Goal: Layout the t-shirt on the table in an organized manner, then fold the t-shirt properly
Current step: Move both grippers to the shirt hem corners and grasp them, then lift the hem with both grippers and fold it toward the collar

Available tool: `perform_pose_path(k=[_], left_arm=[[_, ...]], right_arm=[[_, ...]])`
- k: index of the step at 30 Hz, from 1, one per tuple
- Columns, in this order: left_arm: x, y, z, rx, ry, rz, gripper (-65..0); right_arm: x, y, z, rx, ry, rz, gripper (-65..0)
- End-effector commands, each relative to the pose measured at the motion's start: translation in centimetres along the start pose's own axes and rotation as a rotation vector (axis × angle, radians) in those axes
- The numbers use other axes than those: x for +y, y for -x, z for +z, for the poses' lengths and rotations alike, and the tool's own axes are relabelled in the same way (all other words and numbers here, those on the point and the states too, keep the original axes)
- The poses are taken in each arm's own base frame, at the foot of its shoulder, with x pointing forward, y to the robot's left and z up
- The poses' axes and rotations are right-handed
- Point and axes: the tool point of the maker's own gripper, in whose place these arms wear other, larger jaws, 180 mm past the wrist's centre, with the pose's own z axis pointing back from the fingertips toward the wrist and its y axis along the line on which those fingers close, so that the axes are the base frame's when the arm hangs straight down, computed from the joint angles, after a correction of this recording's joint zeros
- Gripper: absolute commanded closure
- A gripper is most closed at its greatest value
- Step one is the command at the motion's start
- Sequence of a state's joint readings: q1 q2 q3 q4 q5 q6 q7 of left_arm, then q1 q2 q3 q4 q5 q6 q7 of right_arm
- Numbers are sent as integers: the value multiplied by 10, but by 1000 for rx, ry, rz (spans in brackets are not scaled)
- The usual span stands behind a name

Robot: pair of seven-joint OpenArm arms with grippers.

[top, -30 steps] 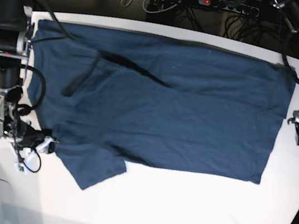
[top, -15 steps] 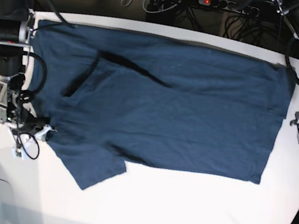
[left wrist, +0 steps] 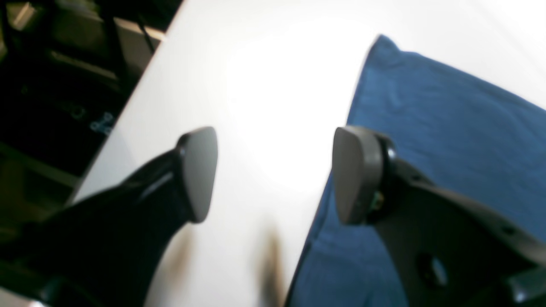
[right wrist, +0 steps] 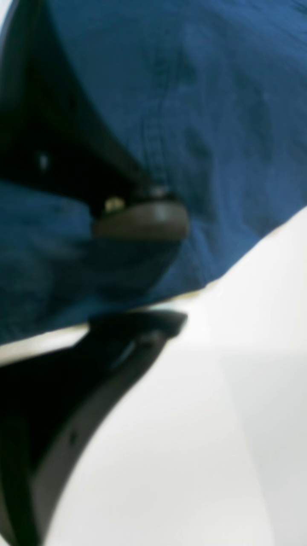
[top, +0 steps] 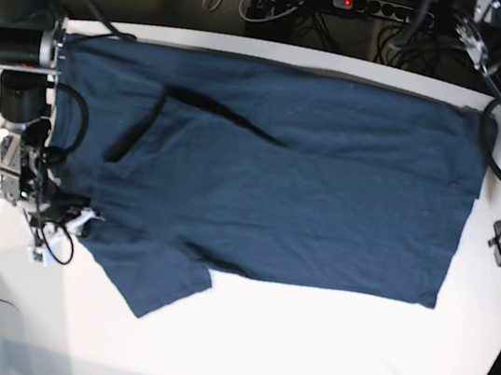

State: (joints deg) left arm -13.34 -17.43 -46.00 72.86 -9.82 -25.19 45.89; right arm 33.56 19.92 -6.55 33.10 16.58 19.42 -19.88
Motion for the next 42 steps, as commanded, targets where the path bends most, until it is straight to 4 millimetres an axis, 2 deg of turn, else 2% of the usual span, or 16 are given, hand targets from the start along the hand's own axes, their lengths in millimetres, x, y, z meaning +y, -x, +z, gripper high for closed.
perform_pose_path(k=[1,4,5,10,14,16,22,24,27,30,39,41,42], left_arm=[[7,-29,-4,-70,-2,23,-410],[0,-34,-30,-100,36,54,-411],[-3,-32,-38,-101,49,47,-411],[-40,-23,-75,-83,131,6,-411],[-52,-14,-94,-72,154,58,-411],[-60,-19,-100,-100,167,69,-411],[-84,-25,-107,-123,205,6,-411],[-94,-19,-109,-113,222,2,-411],[-100,-12,-110,-101,230,1,-411],[-106,6,-110,-72,239,6,-410],[-92,59,-105,13,218,6,-405],[-90,67,-105,30,214,9,-353],[-88,69,-104,36,212,9,-304]], right_arm=[[-2,2,1,17,3,3,-163],[-2,15,1,28,4,1,-23],[-2,17,1,32,4,2,0],[-9,28,3,49,16,3,0],[-11,29,4,51,19,1,0],[-12,31,4,55,20,1,0],[-12,32,4,59,20,1,0],[-13,39,4,71,22,0,0],[-13,41,5,72,21,1,0],[-12,41,4,72,20,0,0],[-14,41,5,73,23,1,0],[-14,41,5,73,23,1,0],[-14,41,5,73,23,1,0]])
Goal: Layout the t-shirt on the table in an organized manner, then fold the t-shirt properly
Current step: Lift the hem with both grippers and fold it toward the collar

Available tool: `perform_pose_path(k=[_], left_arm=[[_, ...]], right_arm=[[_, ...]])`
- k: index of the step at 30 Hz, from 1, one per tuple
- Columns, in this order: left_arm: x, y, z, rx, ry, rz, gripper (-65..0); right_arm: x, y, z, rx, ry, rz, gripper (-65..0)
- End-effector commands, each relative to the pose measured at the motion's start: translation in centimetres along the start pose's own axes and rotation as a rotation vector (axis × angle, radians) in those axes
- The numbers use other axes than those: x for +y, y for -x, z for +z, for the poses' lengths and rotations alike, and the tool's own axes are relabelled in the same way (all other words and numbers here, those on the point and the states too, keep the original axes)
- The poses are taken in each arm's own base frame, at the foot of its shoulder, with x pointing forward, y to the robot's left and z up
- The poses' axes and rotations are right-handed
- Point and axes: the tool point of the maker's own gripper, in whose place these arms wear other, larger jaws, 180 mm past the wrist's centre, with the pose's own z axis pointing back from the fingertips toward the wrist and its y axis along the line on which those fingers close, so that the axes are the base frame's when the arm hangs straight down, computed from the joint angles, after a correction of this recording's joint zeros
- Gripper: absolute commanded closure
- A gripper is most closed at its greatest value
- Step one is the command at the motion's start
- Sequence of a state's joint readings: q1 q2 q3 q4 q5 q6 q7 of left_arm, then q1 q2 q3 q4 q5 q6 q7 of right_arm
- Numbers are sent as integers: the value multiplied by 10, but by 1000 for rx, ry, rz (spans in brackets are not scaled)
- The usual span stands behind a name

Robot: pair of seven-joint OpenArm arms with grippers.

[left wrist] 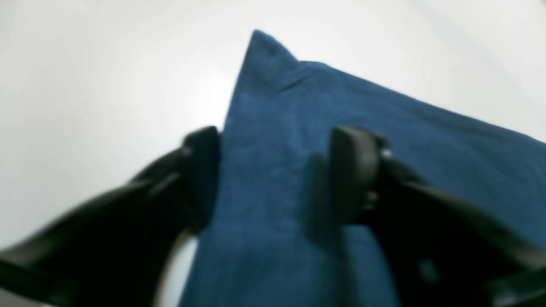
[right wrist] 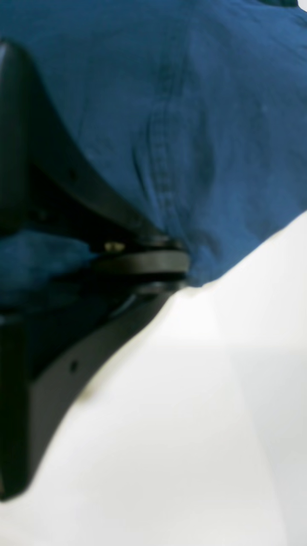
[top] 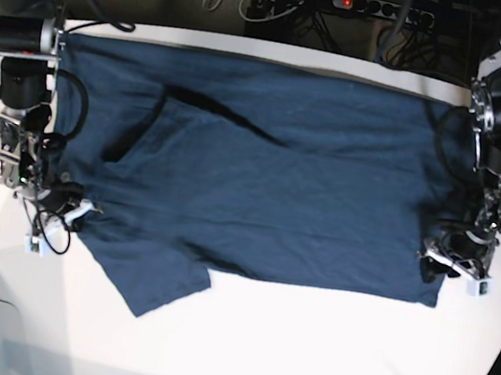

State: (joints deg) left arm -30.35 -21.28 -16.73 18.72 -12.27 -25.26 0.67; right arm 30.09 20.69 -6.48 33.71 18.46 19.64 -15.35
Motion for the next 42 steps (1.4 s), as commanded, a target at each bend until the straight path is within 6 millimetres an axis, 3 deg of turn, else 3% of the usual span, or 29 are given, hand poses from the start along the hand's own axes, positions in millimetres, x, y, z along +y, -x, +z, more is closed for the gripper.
perform_pose_path(k=[1,4,5,12,16,20,23,27,42], left_arm=[[7,23,3,108,-18,-20,-241],[9,27,4,119,-22,-14,-30],[9,27,4,119,-22,-14,0],[7,17,2,101,-18,-18,-5],[-5,-13,0,58,9,-69,-5],[-8,-27,9,54,20,-81,-5],[-6,-37,20,26,24,-51,-5],[-5,-45,32,13,33,-46,-5],[-3,-72,91,-60,44,-70,-5]], right_arm=[[-10,23,3,112,27,28,0],[-9,24,3,111,25,28,0],[-9,24,3,111,25,28,0],[-8,17,3,91,23,22,0],[2,-20,10,10,5,74,0],[6,-47,24,-26,4,94,0],[3,-56,36,-40,14,89,0],[6,-64,50,-71,17,103,0],[17,-57,110,-140,34,188,0]])
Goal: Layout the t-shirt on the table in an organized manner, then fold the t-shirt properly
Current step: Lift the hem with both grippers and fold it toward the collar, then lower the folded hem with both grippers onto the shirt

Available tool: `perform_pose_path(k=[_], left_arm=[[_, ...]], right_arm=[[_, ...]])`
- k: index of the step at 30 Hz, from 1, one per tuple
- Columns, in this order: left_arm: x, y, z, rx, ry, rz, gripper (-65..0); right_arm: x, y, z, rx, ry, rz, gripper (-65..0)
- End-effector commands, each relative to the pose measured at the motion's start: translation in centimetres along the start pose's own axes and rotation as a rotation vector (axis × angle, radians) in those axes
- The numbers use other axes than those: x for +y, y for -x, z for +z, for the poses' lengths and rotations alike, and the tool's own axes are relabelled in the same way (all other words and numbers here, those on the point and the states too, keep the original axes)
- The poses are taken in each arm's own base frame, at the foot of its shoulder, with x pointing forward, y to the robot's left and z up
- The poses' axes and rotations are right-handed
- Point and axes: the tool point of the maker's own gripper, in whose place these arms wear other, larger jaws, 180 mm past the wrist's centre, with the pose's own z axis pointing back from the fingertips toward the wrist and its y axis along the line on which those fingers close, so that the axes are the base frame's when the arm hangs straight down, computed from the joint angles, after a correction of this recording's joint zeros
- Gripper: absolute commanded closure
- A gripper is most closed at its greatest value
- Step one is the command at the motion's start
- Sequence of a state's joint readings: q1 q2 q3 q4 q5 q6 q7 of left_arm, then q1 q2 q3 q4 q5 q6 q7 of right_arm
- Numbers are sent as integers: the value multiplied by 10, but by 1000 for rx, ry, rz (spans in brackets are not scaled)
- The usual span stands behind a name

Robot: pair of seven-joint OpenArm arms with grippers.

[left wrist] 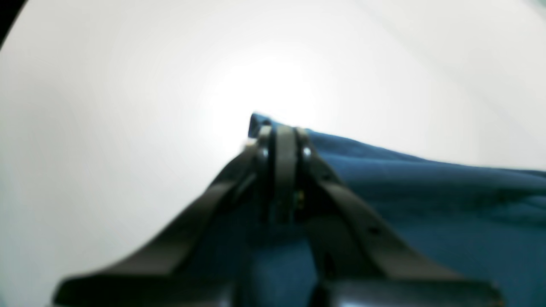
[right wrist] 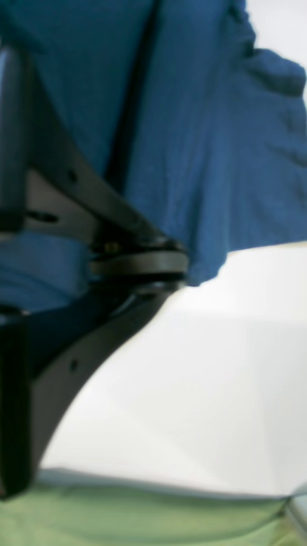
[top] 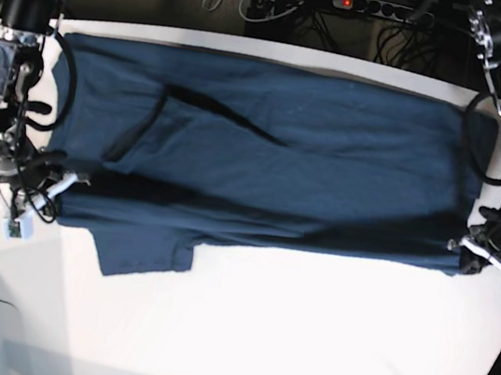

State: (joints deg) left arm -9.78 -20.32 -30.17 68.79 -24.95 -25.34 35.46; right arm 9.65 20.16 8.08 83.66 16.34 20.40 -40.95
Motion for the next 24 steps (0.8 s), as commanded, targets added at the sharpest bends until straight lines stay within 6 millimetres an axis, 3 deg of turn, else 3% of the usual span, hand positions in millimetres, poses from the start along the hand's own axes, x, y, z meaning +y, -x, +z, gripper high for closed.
perform_pose_path(k=[1,6,13,24], left_arm=[[4,-25,7,-67,-5,-20,-5],[2,-28,17,-84,-9,-52,-5],[16,-22,31,-91,-42,-45,-5],[29,14,40,-19,-67,-34,-5]], right_arm=[[-2,-22,6,-65,-6,30,0],[-3,-17,19,-57,-5,46,0],[-4,-1,36,-45,1,72,0],[14,55,46,56,-38,66,0]])
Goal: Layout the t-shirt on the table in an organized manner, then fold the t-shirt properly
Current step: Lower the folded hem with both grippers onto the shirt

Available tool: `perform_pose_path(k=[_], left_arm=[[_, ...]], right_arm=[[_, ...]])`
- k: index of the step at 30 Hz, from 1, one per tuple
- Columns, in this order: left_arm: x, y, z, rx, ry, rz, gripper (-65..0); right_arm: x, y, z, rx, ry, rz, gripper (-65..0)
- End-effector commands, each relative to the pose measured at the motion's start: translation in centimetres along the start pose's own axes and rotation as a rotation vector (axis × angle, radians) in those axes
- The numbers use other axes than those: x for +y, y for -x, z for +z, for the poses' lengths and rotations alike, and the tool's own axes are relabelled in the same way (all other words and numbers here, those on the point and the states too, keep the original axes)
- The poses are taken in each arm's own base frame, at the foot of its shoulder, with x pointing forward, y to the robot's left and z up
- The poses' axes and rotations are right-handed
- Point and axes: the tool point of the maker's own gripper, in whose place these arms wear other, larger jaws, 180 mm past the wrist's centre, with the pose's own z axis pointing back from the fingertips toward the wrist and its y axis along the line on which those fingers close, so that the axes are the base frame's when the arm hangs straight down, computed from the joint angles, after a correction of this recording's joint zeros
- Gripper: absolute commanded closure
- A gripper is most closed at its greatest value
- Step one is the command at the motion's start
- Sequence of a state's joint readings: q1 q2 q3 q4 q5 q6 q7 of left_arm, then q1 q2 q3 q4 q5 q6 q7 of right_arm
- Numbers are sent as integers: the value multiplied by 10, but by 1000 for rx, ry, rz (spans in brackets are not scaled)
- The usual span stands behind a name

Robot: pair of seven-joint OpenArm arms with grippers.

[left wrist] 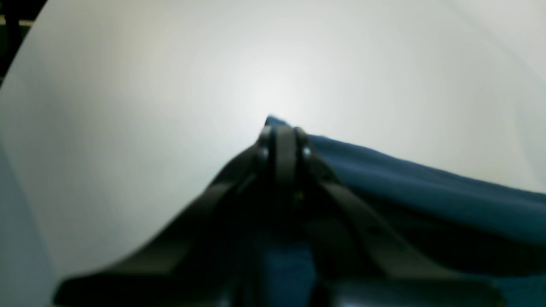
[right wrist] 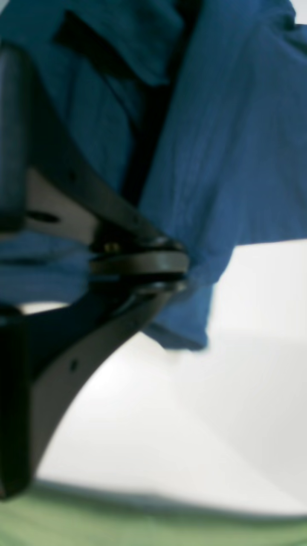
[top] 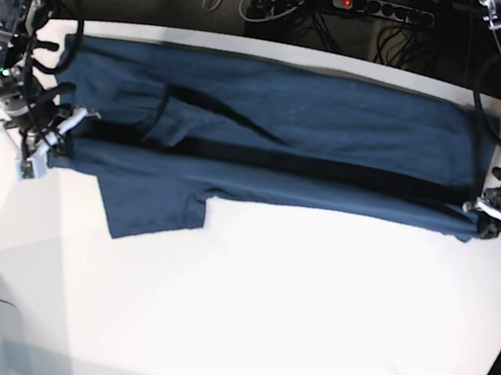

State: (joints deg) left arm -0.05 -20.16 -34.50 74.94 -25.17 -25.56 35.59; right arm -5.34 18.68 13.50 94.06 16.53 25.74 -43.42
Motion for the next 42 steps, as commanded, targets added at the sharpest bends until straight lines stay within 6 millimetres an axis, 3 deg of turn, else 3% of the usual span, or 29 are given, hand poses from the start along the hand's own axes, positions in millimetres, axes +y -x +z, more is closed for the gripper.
perform_pose_path(k=[1,8,13,27,30,33,36,42], left_arm=[[6,-20,3,-57,-6,-15,-5],[4,12,3,3,-6,16,-5],[6,34,2,49,-11,45,-5],[10,33,4,51,-19,36,-5],[10,34,4,51,-18,38,-5],[10,41,3,65,-19,50,-5],[15,55,0,102,-26,78,-5],[18,69,-1,139,-30,96,-9]], right_arm=[[-4,-11,3,-42,6,14,0],[-4,18,-5,31,-6,-21,0],[-7,21,-4,41,0,-22,0],[3,35,-2,74,-49,20,0],[8,47,-5,101,-91,35,0],[10,62,-9,140,-114,24,0],[9,65,-10,147,-114,21,0],[5,64,-8,151,-106,32,-170]])
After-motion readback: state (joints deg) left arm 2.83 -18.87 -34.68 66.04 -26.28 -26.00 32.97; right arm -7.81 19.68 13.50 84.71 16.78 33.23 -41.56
